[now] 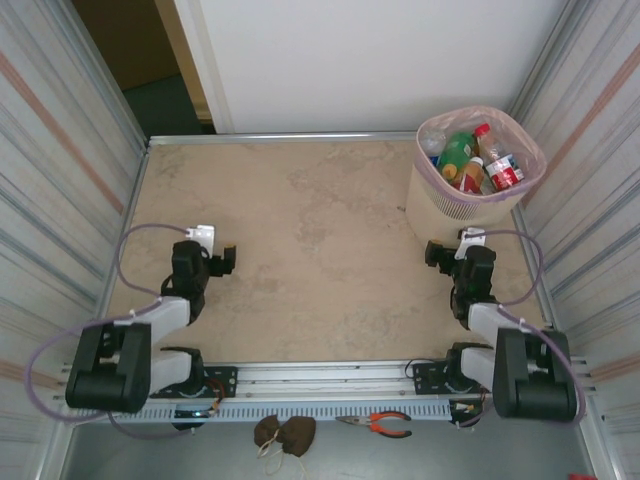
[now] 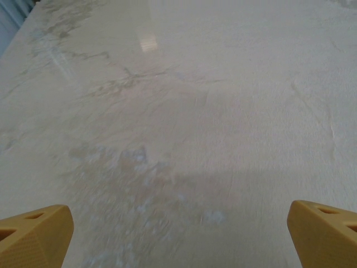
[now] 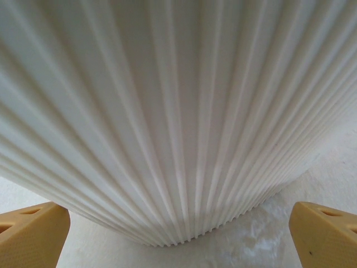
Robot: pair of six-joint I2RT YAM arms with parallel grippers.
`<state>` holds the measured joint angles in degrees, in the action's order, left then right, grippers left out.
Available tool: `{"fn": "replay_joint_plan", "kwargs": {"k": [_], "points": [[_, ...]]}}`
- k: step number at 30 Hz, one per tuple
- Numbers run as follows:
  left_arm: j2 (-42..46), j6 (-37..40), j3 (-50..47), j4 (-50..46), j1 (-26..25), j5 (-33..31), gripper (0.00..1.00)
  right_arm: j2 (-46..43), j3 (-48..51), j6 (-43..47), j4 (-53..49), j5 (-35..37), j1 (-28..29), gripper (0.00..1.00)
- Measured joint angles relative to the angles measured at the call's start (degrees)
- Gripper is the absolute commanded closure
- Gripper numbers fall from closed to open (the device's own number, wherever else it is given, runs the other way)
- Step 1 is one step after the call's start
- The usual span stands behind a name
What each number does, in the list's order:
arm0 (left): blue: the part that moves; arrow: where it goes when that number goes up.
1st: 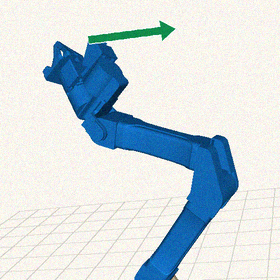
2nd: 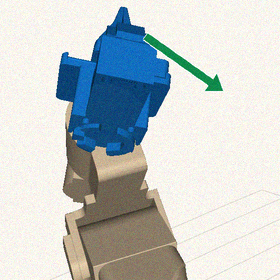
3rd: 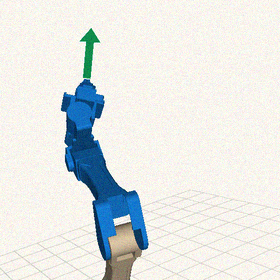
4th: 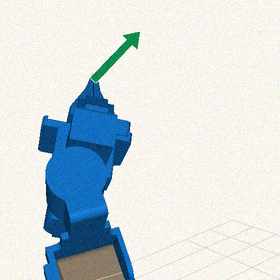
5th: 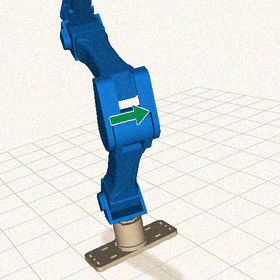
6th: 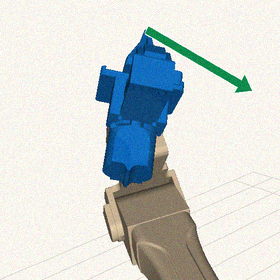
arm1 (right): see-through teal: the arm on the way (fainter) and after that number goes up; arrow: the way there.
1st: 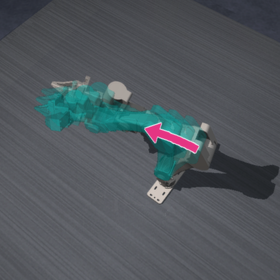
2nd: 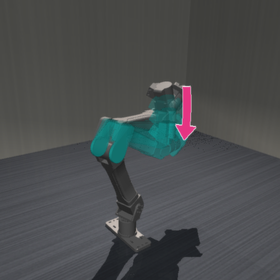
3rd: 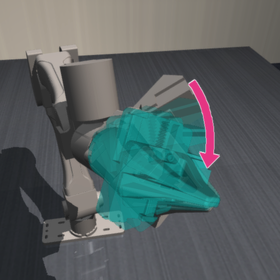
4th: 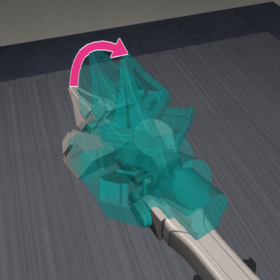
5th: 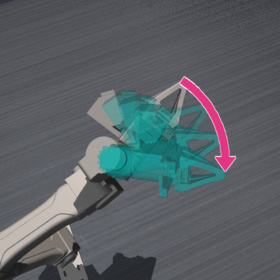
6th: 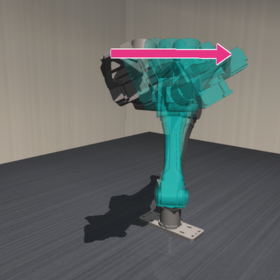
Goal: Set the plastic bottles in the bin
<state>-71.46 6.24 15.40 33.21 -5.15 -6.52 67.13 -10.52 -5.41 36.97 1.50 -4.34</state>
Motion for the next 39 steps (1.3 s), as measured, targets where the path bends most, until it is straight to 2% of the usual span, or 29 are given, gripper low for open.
{"fn": "replay_joint_plan", "kwargs": {"k": [7,12,19,39], "points": [[-11.2,-0.4,3.7,12.0,2.7,6.2,0.01,14.1,-5.2,-1.7,10.2,-2.1,-0.9,0.0],[-14.5,-0.3,3.5,15.8,2.7,9.1,0.01,20.1,-5.8,-1.9,14.7,-3.1,-0.9,0.01],[-14.9,-0.3,6.8,13.7,3.8,12.0,0.01,21.0,-11.7,-1.4,10.5,-1.8,2.0,0.01],[-14.9,-0.5,7.4,11.6,4.0,12.0,0.01,21.0,-12.0,-0.9,9.4,-1.4,2.1,0.01]]}}
